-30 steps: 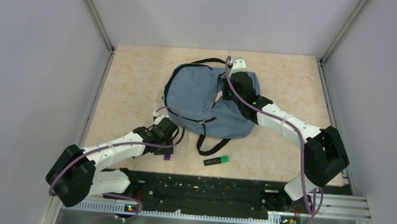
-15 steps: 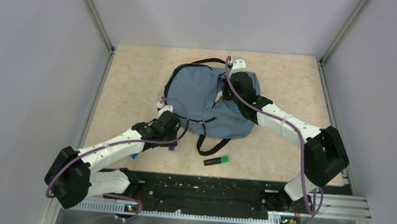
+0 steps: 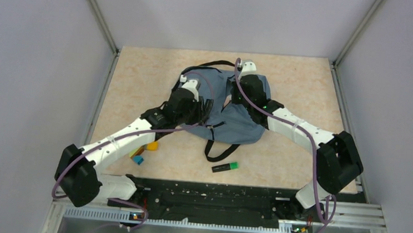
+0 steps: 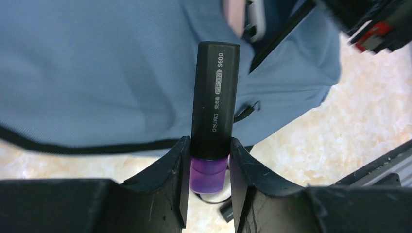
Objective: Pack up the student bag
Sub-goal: Place the stationery in the student bag.
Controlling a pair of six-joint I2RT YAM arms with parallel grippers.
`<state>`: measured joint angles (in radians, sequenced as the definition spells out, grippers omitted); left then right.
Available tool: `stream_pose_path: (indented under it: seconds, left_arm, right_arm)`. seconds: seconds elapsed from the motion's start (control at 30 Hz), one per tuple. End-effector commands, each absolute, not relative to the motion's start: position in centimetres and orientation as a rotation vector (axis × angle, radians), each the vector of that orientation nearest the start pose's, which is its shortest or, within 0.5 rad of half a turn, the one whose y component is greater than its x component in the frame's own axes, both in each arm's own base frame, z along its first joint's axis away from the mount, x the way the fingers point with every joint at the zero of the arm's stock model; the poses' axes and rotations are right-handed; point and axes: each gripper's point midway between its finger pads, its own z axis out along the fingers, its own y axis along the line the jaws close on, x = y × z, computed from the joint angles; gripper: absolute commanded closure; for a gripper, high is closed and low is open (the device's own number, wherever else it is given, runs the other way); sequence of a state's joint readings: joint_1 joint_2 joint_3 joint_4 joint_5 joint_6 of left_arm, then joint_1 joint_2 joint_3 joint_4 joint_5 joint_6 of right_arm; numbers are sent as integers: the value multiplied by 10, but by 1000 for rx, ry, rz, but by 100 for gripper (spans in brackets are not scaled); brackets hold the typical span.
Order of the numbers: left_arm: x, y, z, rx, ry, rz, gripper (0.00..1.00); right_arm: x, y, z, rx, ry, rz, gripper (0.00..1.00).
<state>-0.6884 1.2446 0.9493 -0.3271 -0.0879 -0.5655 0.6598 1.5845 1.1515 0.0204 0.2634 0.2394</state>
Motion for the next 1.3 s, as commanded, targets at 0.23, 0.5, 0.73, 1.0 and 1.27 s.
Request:
stream_pose_path:
  seconds: [0.23, 0.5, 0.73, 1.0, 1.27]
  left_arm:
    - [330, -321, 234, 340, 2103, -853, 74]
    - [339, -314, 209, 332, 2199, -921, 74]
    - [344, -311, 188, 330, 2264, -969, 75]
    - [357, -309, 175, 358, 2320, -968, 76]
    - [387, -317, 174, 361, 2322, -1005, 76]
  right_arm:
    - [402, 265, 249, -201, 1835, 397, 100]
    - [400, 262, 254, -202, 1822, 393, 100]
    - [399, 262, 254, -204, 1820, 395, 100]
    - [398, 260, 258, -202, 1810, 396, 100]
    - [396, 262, 257, -206, 1811, 414, 100]
